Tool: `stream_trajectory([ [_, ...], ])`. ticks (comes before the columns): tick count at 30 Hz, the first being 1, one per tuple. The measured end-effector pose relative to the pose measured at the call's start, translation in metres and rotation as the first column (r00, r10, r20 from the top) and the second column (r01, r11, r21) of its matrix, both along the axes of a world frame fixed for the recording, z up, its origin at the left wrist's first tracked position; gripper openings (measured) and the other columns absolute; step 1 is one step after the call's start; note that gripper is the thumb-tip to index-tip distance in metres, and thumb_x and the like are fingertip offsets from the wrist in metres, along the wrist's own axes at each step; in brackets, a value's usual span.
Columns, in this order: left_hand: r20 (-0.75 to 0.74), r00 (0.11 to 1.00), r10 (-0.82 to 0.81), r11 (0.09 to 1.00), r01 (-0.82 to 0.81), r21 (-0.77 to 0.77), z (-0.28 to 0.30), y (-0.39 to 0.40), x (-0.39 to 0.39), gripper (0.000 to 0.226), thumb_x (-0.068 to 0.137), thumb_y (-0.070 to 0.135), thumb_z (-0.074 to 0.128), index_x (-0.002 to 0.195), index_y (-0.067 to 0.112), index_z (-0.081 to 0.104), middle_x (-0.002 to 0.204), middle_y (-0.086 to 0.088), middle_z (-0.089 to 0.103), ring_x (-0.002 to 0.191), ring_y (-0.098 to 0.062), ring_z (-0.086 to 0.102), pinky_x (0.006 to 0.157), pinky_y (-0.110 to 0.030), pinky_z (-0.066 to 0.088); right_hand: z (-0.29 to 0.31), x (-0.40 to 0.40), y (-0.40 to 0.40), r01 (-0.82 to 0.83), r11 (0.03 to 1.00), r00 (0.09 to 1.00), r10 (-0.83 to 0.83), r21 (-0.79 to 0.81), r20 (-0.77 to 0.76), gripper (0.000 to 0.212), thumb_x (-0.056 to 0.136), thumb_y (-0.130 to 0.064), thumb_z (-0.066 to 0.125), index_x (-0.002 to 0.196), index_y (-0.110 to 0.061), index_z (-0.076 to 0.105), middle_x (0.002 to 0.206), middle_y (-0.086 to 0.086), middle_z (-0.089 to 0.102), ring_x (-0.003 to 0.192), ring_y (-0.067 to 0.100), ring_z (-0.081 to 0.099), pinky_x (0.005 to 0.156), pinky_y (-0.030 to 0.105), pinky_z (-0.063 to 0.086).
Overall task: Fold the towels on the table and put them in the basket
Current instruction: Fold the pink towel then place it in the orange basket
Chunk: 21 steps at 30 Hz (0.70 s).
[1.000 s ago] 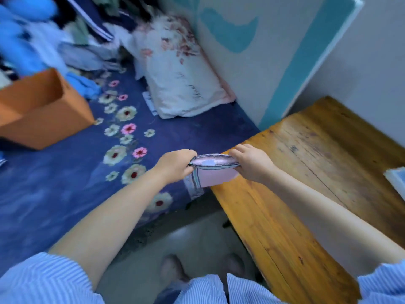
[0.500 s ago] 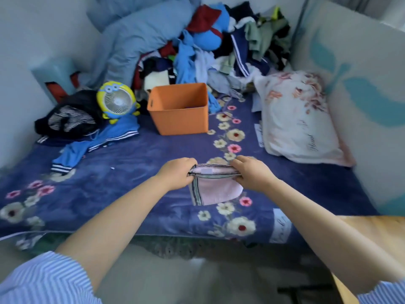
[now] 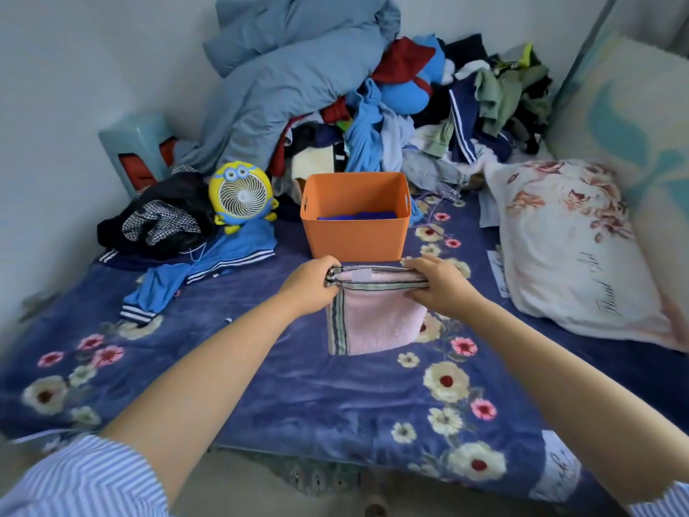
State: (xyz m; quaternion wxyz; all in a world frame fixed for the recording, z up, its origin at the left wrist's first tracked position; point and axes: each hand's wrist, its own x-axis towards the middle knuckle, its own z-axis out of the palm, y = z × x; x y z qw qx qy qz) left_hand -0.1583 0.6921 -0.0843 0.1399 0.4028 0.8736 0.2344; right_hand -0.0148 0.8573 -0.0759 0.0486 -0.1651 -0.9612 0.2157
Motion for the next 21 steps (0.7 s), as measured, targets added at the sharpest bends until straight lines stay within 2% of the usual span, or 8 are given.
stream_trajectory([
  [3,0.053,0.998,0.013,0.999,-0.014,0.028,-0.009,0.028,-0.038,0.027,0.087,0.011,0.057,0.113,0.008,0.054,0.112,-0.011,0.061,0.096,-0.025,0.056,0.074,-0.029,0.039,-0.006,-0.040,0.030,0.057,0.996,0.996,-0.062,-0.066,-0.071,0.039,0.079,-0.003,0.065,0.117,-0.001,0.057,0.113,0.018,0.058,0.108,0.031,0.052,0.078,0.021,0.033],
  [7,0.140,0.988,0.058,0.996,-0.067,0.058,-0.019,0.076,-0.095,0.029,0.087,0.008,0.057,0.115,0.006,0.053,0.111,-0.012,0.062,0.090,-0.019,0.053,0.071,-0.023,0.034,-0.022,-0.098,0.077,0.147,0.971,0.978,-0.170,-0.188,-0.117,0.048,0.079,-0.003,0.064,0.125,-0.007,0.052,0.123,0.012,0.056,0.113,0.025,0.051,0.079,0.015,0.031],
  [12,0.234,0.967,0.102,0.989,-0.124,0.079,-0.031,0.139,-0.169,0.031,0.086,0.005,0.059,0.116,0.006,0.054,0.109,-0.007,0.061,0.088,-0.012,0.050,0.058,-0.018,0.034,-0.039,-0.171,0.137,0.257,0.893,0.943,-0.315,-0.371,-0.107,0.055,0.078,-0.003,0.065,0.130,-0.006,0.046,0.125,0.011,0.055,0.117,0.025,0.051,0.092,0.027,0.039],
  [13,0.245,0.963,0.109,0.988,-0.132,0.080,-0.033,0.154,-0.188,0.031,0.086,0.007,0.059,0.117,0.007,0.054,0.107,-0.004,0.059,0.089,-0.012,0.050,0.059,-0.015,0.035,-0.043,-0.190,0.152,0.293,0.867,0.924,-0.365,-0.402,-0.112,0.053,0.077,-0.004,0.066,0.127,-0.005,0.049,0.121,0.010,0.056,0.115,0.025,0.051,0.091,0.028,0.039],
  [15,0.237,0.963,0.131,0.983,-0.156,0.092,-0.034,0.170,-0.210,0.033,0.086,0.008,0.060,0.119,0.009,0.054,0.106,-0.002,0.058,0.089,-0.012,0.050,0.067,-0.019,0.036,-0.046,-0.216,0.168,0.319,0.837,0.899,-0.416,-0.444,-0.140,0.040,0.075,-0.003,0.067,0.114,-0.004,0.059,0.106,0.007,0.057,0.106,0.024,0.054,0.082,0.025,0.038],
  [17,0.239,0.957,0.162,0.975,-0.193,0.111,-0.035,0.190,-0.241,0.033,0.086,0.008,0.060,0.119,0.010,0.054,0.105,-0.001,0.058,0.090,-0.012,0.050,0.075,-0.020,0.035,-0.051,-0.247,0.189,0.310,0.838,0.897,-0.414,-0.448,-0.154,0.032,0.075,-0.003,0.067,0.107,-0.003,0.063,0.104,0.007,0.058,0.096,0.016,0.050,0.078,0.018,0.033],
  [19,0.208,0.961,0.181,0.968,-0.211,0.132,-0.034,0.204,-0.263,0.032,0.086,0.007,0.060,0.118,0.010,0.055,0.103,0.001,0.057,0.091,-0.011,0.051,0.077,-0.019,0.035,-0.049,-0.269,0.201,0.278,0.860,0.902,-0.387,-0.428,-0.190,0.028,0.076,-0.003,0.067,0.104,-0.001,0.063,0.104,0.008,0.059,0.092,0.012,0.046,0.072,0.013,0.029],
  [21,0.192,0.960,0.202,0.959,-0.234,0.162,-0.034,0.226,-0.298,0.030,0.086,0.006,0.059,0.116,0.008,0.056,0.101,0.001,0.057,0.091,-0.013,0.053,0.075,-0.019,0.035,-0.049,-0.304,0.221,0.267,0.867,0.897,-0.383,-0.420,-0.221,0.023,0.078,-0.002,0.065,0.101,0.002,0.063,0.095,0.005,0.056,0.089,0.013,0.046,0.066,0.013,0.028],
])
